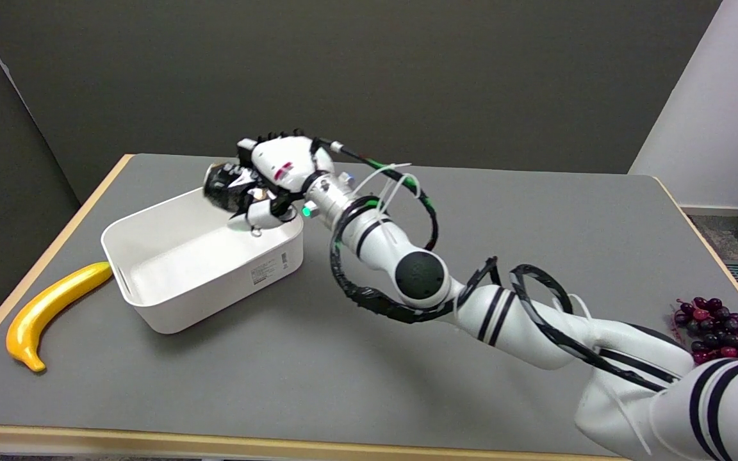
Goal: Place the black can into the white box.
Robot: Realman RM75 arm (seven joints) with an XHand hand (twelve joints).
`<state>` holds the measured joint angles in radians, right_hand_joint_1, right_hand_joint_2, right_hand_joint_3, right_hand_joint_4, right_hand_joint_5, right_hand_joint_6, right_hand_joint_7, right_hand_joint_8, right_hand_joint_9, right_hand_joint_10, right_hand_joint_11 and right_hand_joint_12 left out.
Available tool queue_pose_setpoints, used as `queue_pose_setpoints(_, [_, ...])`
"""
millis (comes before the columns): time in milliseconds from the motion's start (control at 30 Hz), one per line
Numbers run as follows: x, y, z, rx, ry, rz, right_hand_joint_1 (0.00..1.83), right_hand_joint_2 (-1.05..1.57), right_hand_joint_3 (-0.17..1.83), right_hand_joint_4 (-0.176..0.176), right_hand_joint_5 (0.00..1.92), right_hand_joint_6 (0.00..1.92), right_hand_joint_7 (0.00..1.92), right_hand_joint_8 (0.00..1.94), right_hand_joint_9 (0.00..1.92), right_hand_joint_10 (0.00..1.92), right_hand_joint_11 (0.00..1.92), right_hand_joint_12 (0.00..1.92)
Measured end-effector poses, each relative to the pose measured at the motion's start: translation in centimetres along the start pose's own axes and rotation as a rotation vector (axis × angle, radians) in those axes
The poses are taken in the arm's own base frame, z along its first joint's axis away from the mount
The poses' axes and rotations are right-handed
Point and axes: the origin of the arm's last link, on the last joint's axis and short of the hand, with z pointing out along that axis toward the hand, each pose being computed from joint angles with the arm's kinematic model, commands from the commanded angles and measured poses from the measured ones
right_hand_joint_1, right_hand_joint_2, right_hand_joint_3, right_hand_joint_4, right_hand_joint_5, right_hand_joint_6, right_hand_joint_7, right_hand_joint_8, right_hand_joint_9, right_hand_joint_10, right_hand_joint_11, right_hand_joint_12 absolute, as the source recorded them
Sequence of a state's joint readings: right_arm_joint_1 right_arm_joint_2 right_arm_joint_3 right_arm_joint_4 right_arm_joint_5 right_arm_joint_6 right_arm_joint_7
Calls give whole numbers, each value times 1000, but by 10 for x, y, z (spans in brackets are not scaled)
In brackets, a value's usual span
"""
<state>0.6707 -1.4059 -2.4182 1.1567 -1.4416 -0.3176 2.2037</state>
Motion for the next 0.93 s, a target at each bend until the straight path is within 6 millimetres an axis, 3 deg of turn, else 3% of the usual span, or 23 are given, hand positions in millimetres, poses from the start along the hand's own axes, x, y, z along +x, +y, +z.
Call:
queue_pose_setpoints(67, [-4,-4,3,10,-19,13,1167,1229,148,-176,615,1514,681,1525,799,1327,452,1593])
queue_pose_setpoints(100, [-7,-6,4,14,-28,20,1039,1150,246,-138,526,1326,613,1331,699,1199,391,1452])
queue_pose_setpoints(133, [-9,-8,5,18,-37,27,654,874,612,-22,267,750,420,751,422,869,199,1262])
queue_pose_setpoints(167, [-11,-10,6,22,-46,33,348,653,899,64,70,286,253,310,197,613,50,1105])
queue_pose_setpoints(233, [-15,-13,8,32,-65,44,241,561,963,57,45,84,90,259,70,539,17,1001])
queue_pose_setpoints(300, [-19,-15,9,41,-84,55,213,537,929,56,-1,57,-1,128,-1,381,-1,940])
queue_pose_setpoints(367, [-23,-17,10,49,-101,65,189,523,930,54,-1,32,-1,18,-1,205,-1,856])
queue_pose_setpoints(500, [-28,-18,11,59,-126,82,198,528,931,47,-1,1,-1,-1,-1,39,-1,722])
queue_pose_setpoints(667, [-29,-16,10,52,-134,104,214,594,816,57,-1,-1,-1,-1,-1,-1,-1,595])
queue_pose_setpoints(800, [-24,-10,8,26,-111,127,180,558,935,56,-1,-1,-1,-1,-1,-1,-1,574])
queue_pose_setpoints(867, [-19,-3,7,2,-86,142,174,616,837,55,-1,-1,-1,-1,-1,-1,-1,566])
queue_pose_setpoints(933, [-10,7,3,-30,-51,158,248,599,998,46,-1,16,-1,-1,-1,15,-1,558])
